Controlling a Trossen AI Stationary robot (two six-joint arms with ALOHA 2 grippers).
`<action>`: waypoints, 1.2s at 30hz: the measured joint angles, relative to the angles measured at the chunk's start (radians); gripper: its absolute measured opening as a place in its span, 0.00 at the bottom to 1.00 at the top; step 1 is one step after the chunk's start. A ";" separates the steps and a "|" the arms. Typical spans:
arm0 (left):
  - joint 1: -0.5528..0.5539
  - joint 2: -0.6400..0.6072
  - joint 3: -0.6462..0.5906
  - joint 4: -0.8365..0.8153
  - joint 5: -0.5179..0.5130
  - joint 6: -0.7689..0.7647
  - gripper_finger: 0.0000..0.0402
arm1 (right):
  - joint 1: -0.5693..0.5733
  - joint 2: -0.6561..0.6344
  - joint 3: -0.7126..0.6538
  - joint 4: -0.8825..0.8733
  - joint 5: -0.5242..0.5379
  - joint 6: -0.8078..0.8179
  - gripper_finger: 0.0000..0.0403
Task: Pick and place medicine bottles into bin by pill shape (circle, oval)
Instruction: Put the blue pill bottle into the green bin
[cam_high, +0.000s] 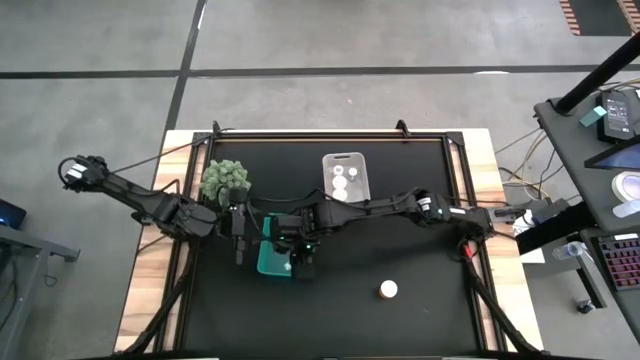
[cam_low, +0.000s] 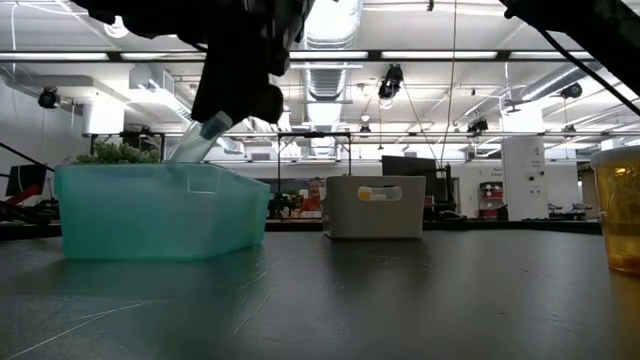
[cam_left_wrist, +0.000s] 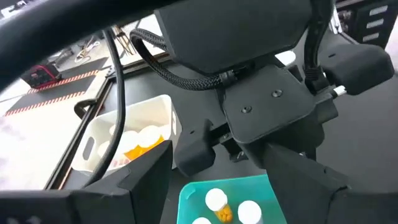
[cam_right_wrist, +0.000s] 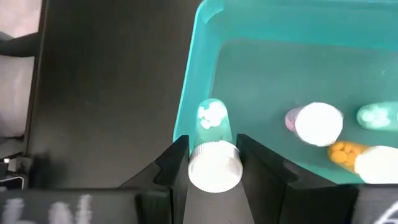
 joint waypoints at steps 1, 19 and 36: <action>0.000 -0.004 0.000 0.002 -0.001 0.000 0.59 | 0.000 0.000 0.000 0.004 0.000 0.000 0.29; 0.002 -0.029 0.002 0.006 -0.014 -0.001 0.59 | 0.000 0.019 -0.002 0.049 0.011 -0.026 0.29; 0.002 -0.030 0.002 0.001 -0.009 0.000 0.59 | 0.000 0.019 -0.002 0.077 0.087 -0.003 0.35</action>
